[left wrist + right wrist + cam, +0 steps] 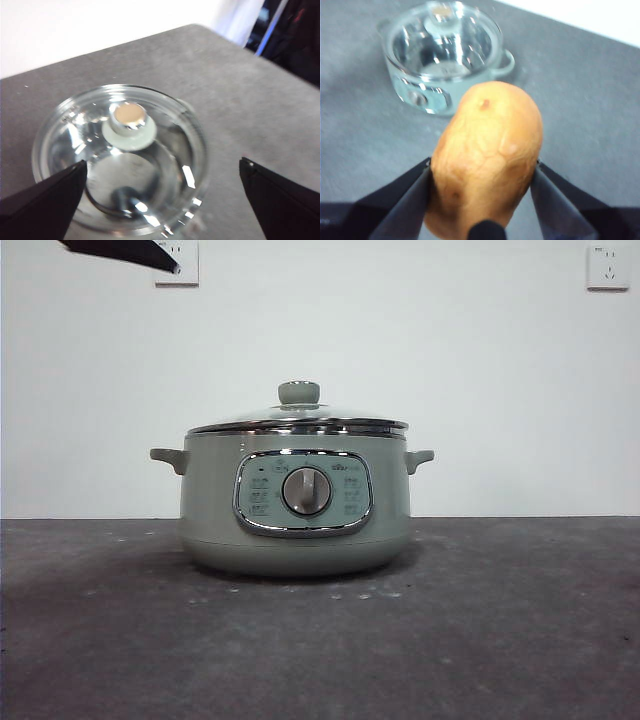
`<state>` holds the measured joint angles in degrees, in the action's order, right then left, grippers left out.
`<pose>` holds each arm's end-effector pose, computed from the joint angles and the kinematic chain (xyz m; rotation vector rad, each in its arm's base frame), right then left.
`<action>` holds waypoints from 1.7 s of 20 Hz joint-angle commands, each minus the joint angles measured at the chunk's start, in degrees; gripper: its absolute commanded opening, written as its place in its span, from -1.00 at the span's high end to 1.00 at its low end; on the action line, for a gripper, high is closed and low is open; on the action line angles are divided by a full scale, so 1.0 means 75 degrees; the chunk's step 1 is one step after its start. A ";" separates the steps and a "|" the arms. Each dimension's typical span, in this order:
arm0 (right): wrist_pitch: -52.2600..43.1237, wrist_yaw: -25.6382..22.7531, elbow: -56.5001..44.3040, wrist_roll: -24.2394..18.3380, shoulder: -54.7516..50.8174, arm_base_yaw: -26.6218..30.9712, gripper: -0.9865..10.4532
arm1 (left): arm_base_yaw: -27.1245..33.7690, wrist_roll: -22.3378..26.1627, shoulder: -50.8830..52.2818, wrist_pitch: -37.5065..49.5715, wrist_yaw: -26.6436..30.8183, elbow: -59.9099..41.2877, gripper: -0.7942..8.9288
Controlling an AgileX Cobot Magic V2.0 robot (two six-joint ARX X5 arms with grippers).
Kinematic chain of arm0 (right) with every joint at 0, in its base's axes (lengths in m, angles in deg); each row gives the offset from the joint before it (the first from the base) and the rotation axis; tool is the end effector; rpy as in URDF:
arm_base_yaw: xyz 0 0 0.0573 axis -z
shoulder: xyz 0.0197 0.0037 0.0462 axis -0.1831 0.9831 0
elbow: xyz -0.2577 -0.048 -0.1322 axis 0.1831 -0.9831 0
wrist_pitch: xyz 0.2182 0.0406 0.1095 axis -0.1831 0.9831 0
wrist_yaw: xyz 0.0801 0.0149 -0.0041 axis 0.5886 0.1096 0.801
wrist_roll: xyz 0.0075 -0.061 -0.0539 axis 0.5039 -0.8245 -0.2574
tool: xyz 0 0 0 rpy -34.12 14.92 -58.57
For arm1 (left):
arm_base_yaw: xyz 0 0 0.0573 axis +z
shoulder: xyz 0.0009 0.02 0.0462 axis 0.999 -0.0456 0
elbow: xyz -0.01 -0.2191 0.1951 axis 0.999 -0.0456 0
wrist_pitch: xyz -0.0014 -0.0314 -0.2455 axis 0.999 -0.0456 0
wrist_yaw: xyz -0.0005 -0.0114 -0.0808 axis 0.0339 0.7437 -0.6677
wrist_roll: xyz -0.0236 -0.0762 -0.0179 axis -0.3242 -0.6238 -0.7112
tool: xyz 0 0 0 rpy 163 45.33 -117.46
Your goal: Pick up the potato,open the lid,put the potato in the pot,close the lid
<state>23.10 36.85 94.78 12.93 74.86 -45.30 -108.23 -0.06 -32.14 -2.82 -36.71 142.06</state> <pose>0.0786 0.0596 0.4185 -0.2546 0.5707 0.4070 0.2716 -0.1277 0.3842 0.0243 0.4345 -0.6979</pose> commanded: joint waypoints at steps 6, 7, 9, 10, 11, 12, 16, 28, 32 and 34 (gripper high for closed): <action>0.0516 -0.0085 0.0026 0.0469 -0.0259 -0.0003 0.85 | -0.0414 0.0726 -0.2667 0.0321 0.0667 0.1833 -0.25; 0.0539 -0.0093 0.0026 0.0472 -0.0297 -0.0003 0.85 | -0.0452 0.0726 -0.2955 0.0504 0.0676 0.1979 -0.25; 0.0577 -0.0093 0.0026 0.0498 -0.0303 -0.0003 0.85 | -0.0490 0.0723 -0.3372 0.0796 0.0775 0.2124 -0.25; 0.0580 -0.0093 0.0026 0.0498 -0.0300 -0.0003 0.85 | -0.0527 0.0723 -0.3585 0.0871 0.0784 0.2192 -0.25; 0.0577 -0.0096 0.0026 0.0501 -0.0303 -0.0003 0.85 | -0.0560 0.0726 -0.3751 0.0927 0.0787 0.2215 -0.25; 0.0577 -0.0125 0.0026 0.0498 -0.0300 -0.0003 0.85 | -0.0577 0.0723 -0.3934 0.1037 0.0810 0.2221 -0.25; 0.0577 -0.0184 0.0026 0.0504 -0.0300 -0.0003 0.85 | -0.0615 0.0694 -0.4418 0.1262 0.0813 0.2221 -0.25; 0.0577 -0.0265 0.0023 0.0551 -0.0300 -0.0003 0.85 | -0.0650 0.0440 -0.4645 0.0930 0.0778 0.2221 0.52; 0.0580 -0.0265 0.0023 0.0554 -0.0297 -0.0003 0.85 | -0.0664 0.0440 -0.4634 0.0761 0.0778 0.2224 0.85; 0.0571 -0.0265 0.0023 0.0554 -0.0297 -0.0003 0.85 | -0.0664 0.0440 -0.4625 0.0691 0.0778 0.2226 0.85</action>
<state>27.69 35.10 94.78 16.40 72.65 -45.30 -113.04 4.22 -65.85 5.18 -30.64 159.72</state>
